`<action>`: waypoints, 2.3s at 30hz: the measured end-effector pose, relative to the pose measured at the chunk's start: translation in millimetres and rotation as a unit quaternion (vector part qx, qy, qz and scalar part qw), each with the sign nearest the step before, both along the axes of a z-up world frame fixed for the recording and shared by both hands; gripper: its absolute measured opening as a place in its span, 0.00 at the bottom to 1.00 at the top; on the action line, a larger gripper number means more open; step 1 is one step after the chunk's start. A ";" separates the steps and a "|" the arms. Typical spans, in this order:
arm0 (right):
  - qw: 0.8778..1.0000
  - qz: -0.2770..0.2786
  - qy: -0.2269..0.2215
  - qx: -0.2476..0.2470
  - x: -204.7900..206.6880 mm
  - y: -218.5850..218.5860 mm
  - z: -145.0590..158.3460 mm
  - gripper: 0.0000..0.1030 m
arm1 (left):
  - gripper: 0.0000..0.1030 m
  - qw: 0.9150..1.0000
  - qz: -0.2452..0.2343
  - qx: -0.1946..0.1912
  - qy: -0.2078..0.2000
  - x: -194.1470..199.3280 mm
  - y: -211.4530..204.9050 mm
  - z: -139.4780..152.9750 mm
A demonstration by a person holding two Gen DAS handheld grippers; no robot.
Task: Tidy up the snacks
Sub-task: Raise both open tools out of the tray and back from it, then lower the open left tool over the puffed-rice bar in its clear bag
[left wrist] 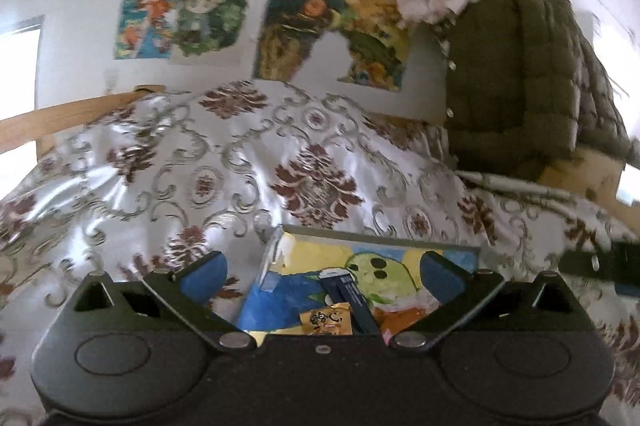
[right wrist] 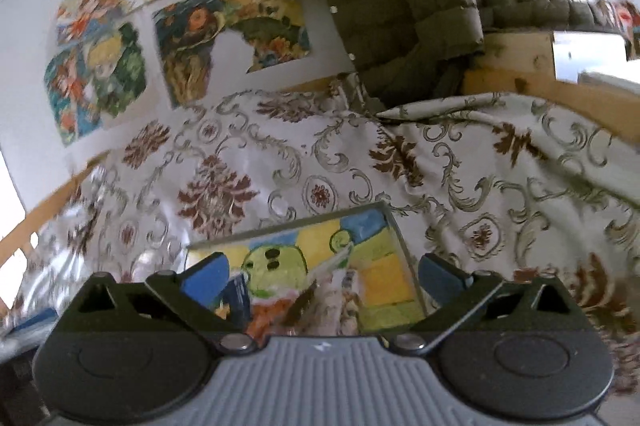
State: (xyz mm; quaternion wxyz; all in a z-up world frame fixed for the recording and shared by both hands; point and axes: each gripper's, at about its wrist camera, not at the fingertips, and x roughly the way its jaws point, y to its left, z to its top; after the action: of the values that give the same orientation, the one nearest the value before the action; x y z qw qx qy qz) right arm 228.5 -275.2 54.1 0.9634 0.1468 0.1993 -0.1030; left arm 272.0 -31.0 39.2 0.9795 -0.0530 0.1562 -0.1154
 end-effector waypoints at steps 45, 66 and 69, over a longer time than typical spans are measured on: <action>0.990 0.121 0.064 -0.036 -184.4 44.0 -46.9 1.00 | 0.99 0.979 0.071 0.098 0.165 -178.1 26.3 -37.7; 0.978 0.146 0.147 -0.027 -179.9 25.3 -53.5 1.00 | 0.99 0.968 0.050 0.091 0.227 -168.5 21.1 -52.4; 0.974 0.159 0.158 -0.027 -168.2 15.2 -49.6 1.00 | 0.99 0.965 0.037 0.087 0.243 -155.4 17.5 -53.9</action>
State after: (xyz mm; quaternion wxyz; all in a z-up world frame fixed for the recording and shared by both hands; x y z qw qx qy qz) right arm 60.3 -260.0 4.5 0.9274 0.0693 0.3668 0.0241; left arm 116.6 -13.5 -14.7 0.9165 -0.0001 0.3970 -0.0487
